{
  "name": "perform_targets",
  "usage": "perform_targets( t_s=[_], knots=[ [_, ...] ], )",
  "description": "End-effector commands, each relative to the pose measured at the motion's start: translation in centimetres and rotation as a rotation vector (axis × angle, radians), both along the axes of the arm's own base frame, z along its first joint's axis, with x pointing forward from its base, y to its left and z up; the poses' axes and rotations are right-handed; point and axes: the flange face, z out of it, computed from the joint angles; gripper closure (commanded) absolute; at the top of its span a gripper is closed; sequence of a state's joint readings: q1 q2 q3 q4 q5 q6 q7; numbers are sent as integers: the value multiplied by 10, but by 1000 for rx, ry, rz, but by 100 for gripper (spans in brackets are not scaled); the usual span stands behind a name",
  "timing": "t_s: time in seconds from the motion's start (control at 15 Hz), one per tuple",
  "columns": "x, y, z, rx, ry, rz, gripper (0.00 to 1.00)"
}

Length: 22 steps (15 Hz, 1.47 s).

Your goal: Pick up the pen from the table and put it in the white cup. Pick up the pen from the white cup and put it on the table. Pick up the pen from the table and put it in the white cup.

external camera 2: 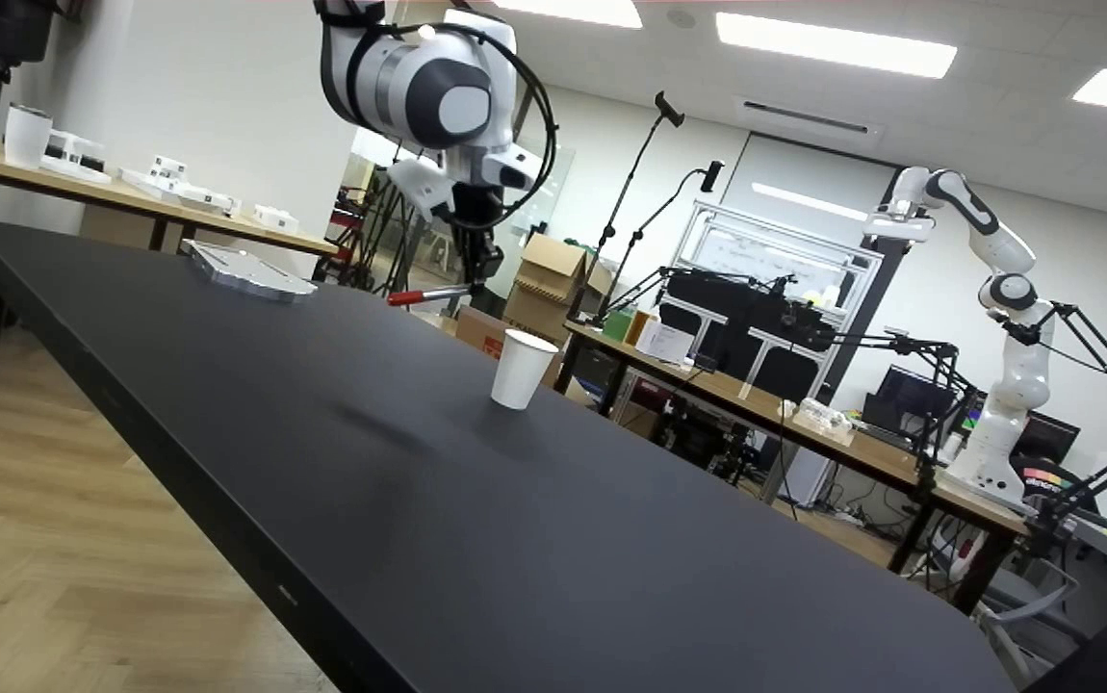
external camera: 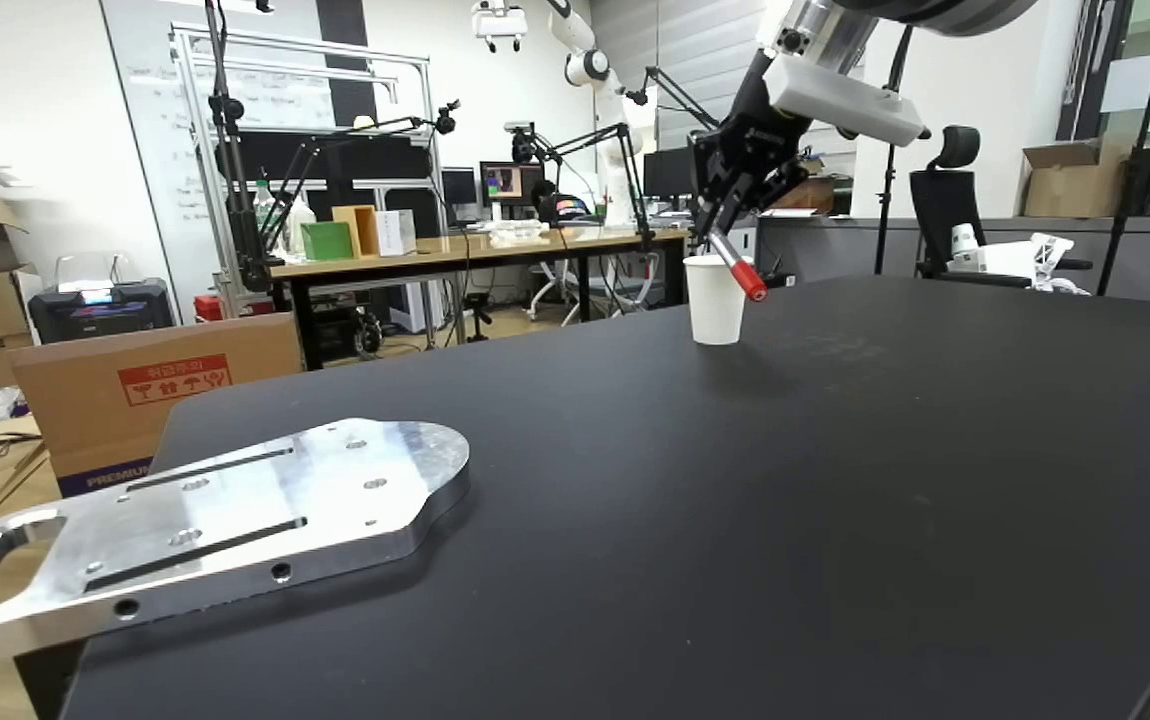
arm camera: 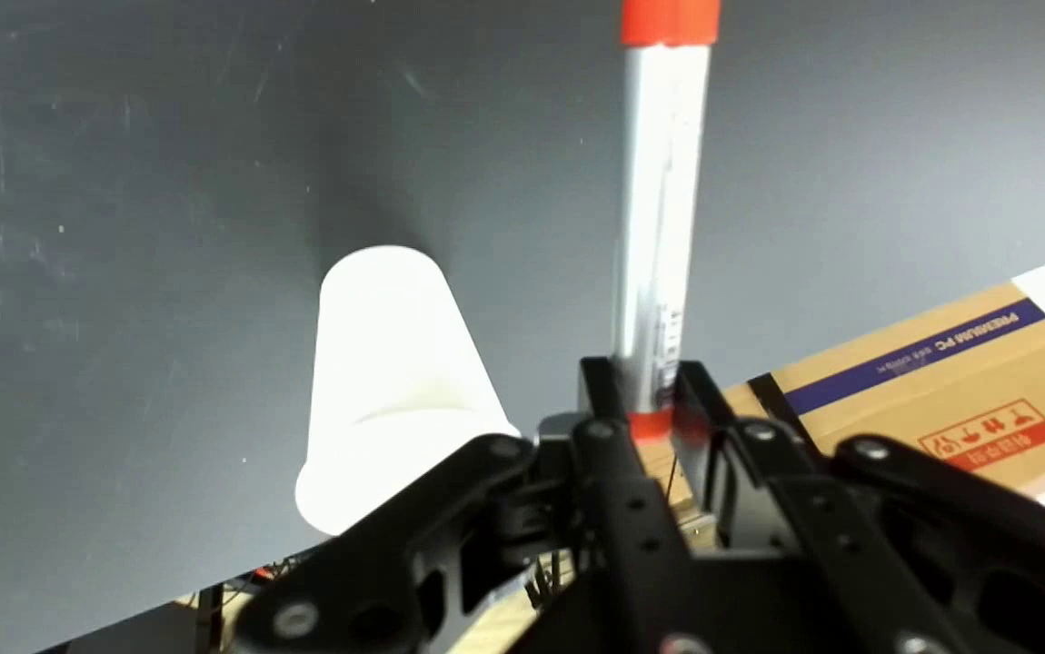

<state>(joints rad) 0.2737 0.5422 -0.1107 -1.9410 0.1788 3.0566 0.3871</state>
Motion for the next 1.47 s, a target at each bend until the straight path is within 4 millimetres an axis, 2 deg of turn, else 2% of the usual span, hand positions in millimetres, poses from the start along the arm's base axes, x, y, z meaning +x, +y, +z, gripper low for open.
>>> perform_targets(
  t_s=[0.0,0.27,0.53,1.13,1.4],
  knots=[
    [23,-13,26,9,-61,-56,95],
    [44,-33,45,8,-103,-92,95],
    [60,-49,53,9,-134,-126,95],
    [93,-86,43,-12,-182,-198,95],
    [104,-97,38,-24,-202,-219,95]
  ],
)
